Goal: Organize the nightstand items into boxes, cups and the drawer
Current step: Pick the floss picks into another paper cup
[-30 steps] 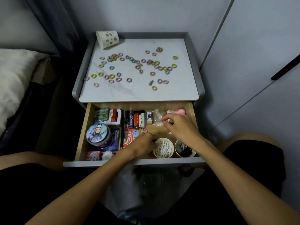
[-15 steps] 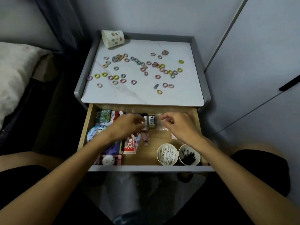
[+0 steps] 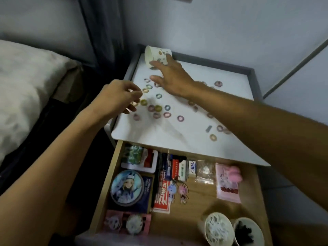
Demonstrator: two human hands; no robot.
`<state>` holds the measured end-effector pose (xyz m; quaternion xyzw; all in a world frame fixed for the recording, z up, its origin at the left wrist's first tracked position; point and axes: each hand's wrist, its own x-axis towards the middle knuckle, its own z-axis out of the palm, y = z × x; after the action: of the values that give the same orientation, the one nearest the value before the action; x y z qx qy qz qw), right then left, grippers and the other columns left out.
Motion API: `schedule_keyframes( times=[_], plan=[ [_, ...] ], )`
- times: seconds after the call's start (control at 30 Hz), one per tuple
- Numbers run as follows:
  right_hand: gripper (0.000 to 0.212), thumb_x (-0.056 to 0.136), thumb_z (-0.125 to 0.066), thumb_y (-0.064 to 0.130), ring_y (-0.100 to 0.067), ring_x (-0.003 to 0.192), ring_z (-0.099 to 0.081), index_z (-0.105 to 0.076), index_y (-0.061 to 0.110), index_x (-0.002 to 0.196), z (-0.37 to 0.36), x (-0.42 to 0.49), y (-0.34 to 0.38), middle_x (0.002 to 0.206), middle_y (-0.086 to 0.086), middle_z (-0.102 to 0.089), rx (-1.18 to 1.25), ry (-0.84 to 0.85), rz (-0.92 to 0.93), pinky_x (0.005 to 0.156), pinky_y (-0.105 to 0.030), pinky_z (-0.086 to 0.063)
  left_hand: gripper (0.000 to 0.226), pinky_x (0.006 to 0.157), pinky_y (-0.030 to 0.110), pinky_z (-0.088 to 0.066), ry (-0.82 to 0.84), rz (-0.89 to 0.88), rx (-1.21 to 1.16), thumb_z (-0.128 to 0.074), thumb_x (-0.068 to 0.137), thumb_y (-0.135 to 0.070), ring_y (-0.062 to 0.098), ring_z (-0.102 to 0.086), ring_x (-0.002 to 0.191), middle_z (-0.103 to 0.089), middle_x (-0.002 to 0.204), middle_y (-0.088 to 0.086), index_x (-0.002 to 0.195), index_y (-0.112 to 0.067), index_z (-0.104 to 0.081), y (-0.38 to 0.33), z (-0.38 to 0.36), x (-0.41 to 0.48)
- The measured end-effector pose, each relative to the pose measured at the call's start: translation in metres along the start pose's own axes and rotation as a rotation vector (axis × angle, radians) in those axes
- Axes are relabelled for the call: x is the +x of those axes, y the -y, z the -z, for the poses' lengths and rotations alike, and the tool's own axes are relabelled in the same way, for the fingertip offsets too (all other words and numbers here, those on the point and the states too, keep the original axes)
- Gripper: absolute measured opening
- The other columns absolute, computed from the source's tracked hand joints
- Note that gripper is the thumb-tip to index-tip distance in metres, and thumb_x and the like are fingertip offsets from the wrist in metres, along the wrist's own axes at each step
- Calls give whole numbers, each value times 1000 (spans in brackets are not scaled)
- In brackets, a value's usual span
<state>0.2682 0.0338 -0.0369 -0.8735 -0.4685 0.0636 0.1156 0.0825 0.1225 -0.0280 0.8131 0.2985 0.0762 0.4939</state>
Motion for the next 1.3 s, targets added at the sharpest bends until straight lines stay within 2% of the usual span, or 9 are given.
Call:
schedule_keyframes(
  times=[0.23, 0.4, 0.53, 0.7, 0.83, 0.97, 1.07, 1.17, 1.3],
  plan=[
    [51, 97, -58, 31, -36, 127, -48, -45, 12, 142, -11, 71, 28, 158, -20, -17, -599, 11, -1, 93, -39, -43, 18, 56, 22, -56, -96, -42, 87, -62, 95, -29, 8, -70, 61, -73, 89, 0, 109, -20, -68, 0, 15, 20],
    [44, 91, -54, 10, -33, 115, -55, -50, 1, 134, -4, 71, 24, 143, -15, -39, -603, -77, 2, 87, -37, -40, 25, 80, 40, -59, -77, -59, 178, -62, 93, -34, 13, -71, 68, -73, 92, 1, 114, -20, -67, -1, 13, 23],
    [51, 92, -59, 17, -36, 114, -57, -43, 1, 138, 17, 40, 7, 148, -9, -39, -358, -139, -50, 81, -38, -41, 48, 92, 46, -53, -83, -115, 300, -67, 91, -35, 26, -66, 99, -67, 116, 1, 134, -21, -53, 4, 3, 19],
    [49, 96, -57, 21, -24, 132, -47, -49, 10, 143, 11, -64, -13, 151, -4, -43, 198, -198, -12, 109, -33, -38, 101, 107, 28, -33, -38, -350, 331, -86, 74, -28, 22, -38, 136, -35, 154, 5, 153, -18, -24, -10, -32, 2],
    [39, 97, -59, 15, 0, 113, -60, -59, 12, 136, -1, -141, -10, 132, 6, -61, 897, -150, -164, 95, -19, -48, 108, 107, 37, -41, 0, -563, 433, -91, 67, -24, 28, -48, 132, -46, 149, 10, 154, -14, -26, -19, -64, -13],
    [30, 101, -51, 17, -7, 108, -64, -66, 13, 127, 3, -167, -20, 122, 12, -67, 1081, -100, -220, 87, -24, -54, 102, 86, 34, -47, -53, -563, 455, -90, 67, -30, 30, -60, 114, -60, 134, 8, 151, -21, -31, -23, -77, -27],
    [25, 102, -50, 18, -11, 107, -65, -70, 16, 118, 10, -160, -52, 119, 8, -69, 917, -201, -241, 87, -26, -54, 101, 88, 38, -48, -87, -512, 417, -89, 68, -36, 29, -58, 118, -57, 140, 4, 149, -26, -29, -25, -74, -27],
    [32, 102, -51, 25, -20, 124, -55, -61, 18, 132, 10, -131, -112, 137, -2, -58, 527, -265, -441, 98, -26, -44, 99, 90, 41, -49, -109, -479, 354, -88, 69, -40, 27, -57, 121, -53, 144, -1, 147, -27, -29, -25, -74, -29],
    [55, 101, -41, 49, -35, 142, -29, -38, 23, 150, 8, -85, -174, 156, -10, -32, 178, -119, -615, 116, -48, -27, 96, 87, 39, -48, -90, -469, 345, -87, 71, -41, 27, -58, 116, -58, 137, 1, 146, -27, -29, -24, -75, -26]
  ],
)
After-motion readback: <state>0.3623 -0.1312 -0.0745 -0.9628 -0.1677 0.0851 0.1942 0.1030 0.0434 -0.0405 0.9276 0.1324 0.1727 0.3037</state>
